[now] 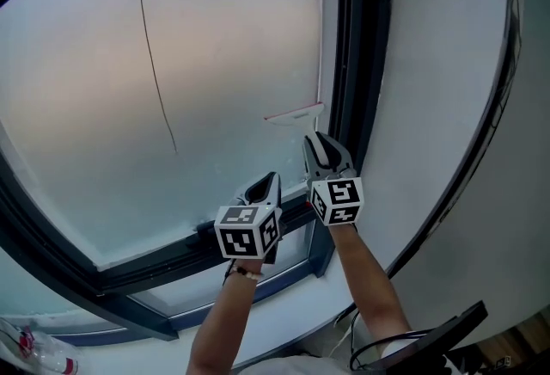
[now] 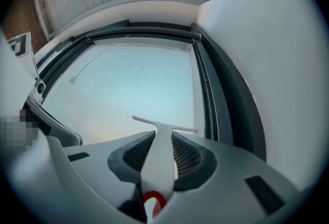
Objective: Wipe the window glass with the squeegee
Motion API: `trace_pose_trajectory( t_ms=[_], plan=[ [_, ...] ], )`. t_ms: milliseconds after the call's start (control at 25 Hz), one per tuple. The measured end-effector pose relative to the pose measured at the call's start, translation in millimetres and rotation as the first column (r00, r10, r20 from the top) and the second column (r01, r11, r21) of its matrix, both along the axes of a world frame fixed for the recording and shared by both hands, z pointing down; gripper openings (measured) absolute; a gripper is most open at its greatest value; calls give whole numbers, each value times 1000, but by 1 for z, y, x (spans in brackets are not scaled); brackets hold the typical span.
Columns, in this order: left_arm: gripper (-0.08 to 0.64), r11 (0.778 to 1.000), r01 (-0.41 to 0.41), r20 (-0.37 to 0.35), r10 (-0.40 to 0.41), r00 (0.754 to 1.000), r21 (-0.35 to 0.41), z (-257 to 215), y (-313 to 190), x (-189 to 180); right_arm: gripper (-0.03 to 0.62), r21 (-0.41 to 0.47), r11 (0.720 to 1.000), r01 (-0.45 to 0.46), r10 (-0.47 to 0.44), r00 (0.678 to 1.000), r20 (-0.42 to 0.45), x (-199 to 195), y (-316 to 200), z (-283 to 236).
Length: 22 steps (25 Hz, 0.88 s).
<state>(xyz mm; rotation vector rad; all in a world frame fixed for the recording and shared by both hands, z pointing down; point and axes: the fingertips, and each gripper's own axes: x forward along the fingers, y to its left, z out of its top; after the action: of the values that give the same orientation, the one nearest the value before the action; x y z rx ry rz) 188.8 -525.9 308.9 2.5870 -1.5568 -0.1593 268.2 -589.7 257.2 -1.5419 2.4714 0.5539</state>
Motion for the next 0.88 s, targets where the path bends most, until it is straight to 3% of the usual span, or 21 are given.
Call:
trace_pose_trajectory(
  t_ms=[560,880],
  plan=[
    [-2,968,9,-40,-20,999,-250,137,6,11,89,-221,975,-8,-17,994,-108,4,-2,174],
    [-2,941,1,-63,-24,998,-337,184,10,19,89,-304,953,0,-46,988,-145,5,-3,224]
  ],
)
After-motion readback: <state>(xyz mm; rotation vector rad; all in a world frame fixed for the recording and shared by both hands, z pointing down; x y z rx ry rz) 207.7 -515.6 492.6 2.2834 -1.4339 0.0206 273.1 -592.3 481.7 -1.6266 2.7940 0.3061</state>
